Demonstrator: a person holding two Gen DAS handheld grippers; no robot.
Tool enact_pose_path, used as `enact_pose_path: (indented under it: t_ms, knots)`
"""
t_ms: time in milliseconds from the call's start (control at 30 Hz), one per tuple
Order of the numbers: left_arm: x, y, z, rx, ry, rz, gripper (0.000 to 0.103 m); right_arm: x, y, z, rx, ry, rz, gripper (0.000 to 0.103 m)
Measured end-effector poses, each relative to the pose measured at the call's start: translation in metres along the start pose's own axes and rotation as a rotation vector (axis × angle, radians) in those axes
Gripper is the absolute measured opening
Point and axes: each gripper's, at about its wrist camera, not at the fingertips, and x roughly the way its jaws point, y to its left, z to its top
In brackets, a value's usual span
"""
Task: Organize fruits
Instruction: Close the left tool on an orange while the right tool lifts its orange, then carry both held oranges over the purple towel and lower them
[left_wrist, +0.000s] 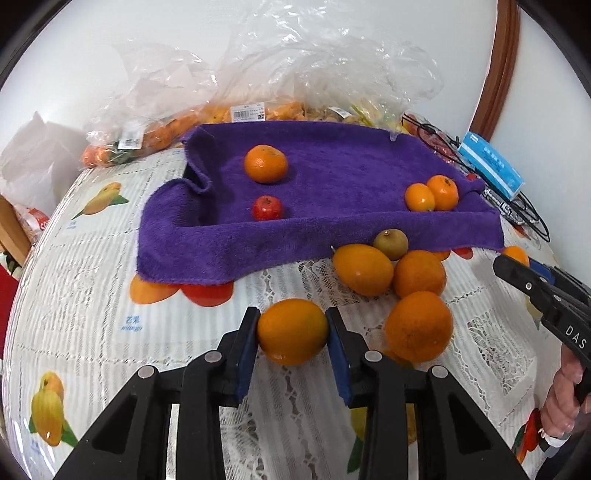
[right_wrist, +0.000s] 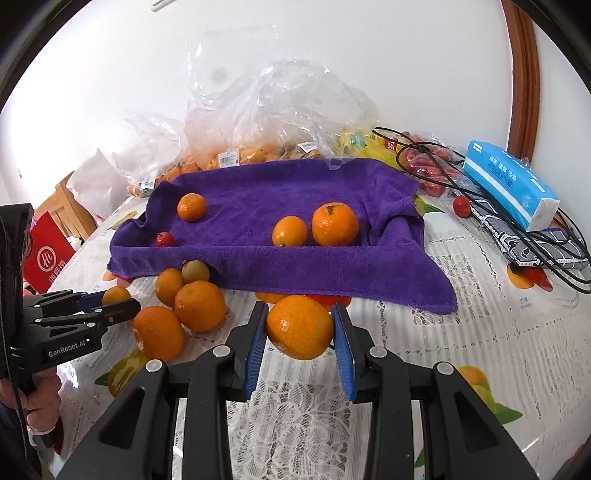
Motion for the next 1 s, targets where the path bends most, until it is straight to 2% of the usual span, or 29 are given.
enact_pose_path:
  t_ms: [233, 500, 600, 1000]
  knots:
    - [-0.017, 0.003, 0.002, -0.013, -0.013, -0.006, 0.034, -0.024, 0.008, 0.011, -0.03, 0.007, 0.005, 0.034]
    - [-0.037, 0.003, 0.019, -0.044, -0.077, -0.024, 0.034, -0.051, 0.02, 0.023, -0.033, -0.02, -0.007, 0.034]
    - [-0.043, 0.001, 0.033, -0.029, -0.096, 0.015, 0.034, -0.053, 0.028, 0.034, -0.033, -0.048, 0.011, 0.034]
    - [-0.033, 0.018, 0.079, -0.079, -0.152, 0.011, 0.034, -0.03, 0.04, 0.082, -0.035, -0.112, 0.028, 0.034]
